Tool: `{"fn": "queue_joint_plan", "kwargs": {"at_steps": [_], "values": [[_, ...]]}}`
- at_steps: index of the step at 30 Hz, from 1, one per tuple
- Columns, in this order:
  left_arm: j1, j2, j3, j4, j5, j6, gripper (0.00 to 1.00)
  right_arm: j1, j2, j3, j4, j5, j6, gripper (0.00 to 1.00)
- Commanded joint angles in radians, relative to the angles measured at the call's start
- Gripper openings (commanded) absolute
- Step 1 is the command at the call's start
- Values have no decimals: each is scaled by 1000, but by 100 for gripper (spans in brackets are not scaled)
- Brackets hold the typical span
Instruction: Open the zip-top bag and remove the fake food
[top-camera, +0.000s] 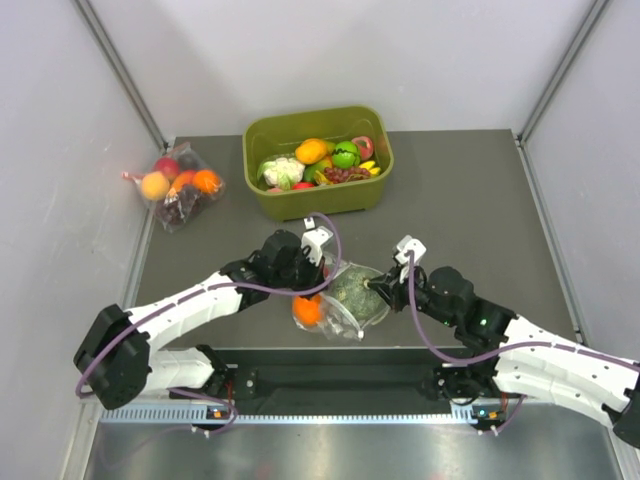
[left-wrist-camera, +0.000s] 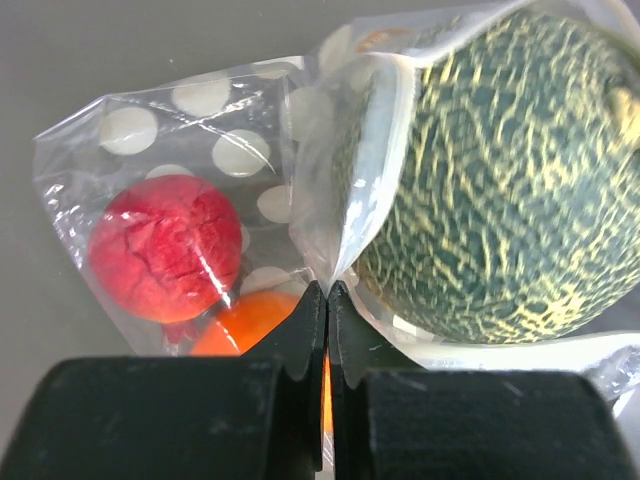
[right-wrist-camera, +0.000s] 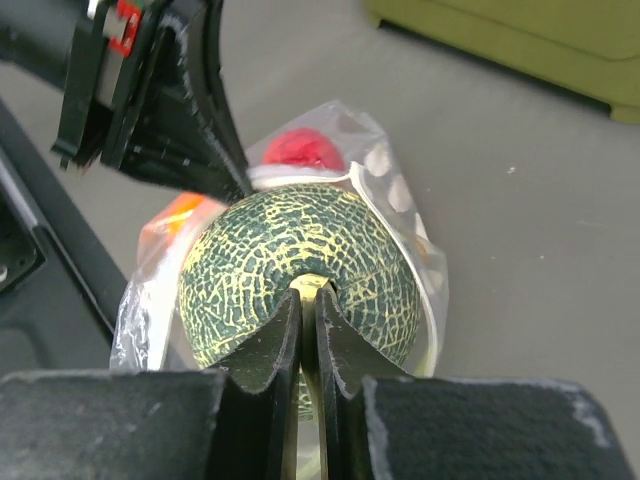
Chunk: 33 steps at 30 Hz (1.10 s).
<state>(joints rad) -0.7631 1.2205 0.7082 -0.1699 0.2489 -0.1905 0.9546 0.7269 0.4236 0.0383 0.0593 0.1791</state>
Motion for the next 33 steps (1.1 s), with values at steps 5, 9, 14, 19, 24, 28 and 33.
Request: {"fn": "queue_joint_plan", "kwargs": {"at_steps": [5,9,14,19,24,28,33], "values": [[-8,30,-21,73,-16,-15,0,10,-43,12,91,79,60,0],[-8,57,-10,84,-43,-21,0,12,-57,32,69,74,82,0],[-7,91,22,80,-128,-30,0,10,-87,56,5,80,89,0],[-7,137,74,72,-158,-24,0,10,-113,81,-35,97,91,0],[-5,175,77,92,-174,-27,0,10,-135,98,-60,139,86,0],[-2,182,71,109,-168,-33,0,10,-115,125,-51,155,76,0],[8,160,59,121,-178,-35,0,7,-44,161,-20,189,54,0]]}}
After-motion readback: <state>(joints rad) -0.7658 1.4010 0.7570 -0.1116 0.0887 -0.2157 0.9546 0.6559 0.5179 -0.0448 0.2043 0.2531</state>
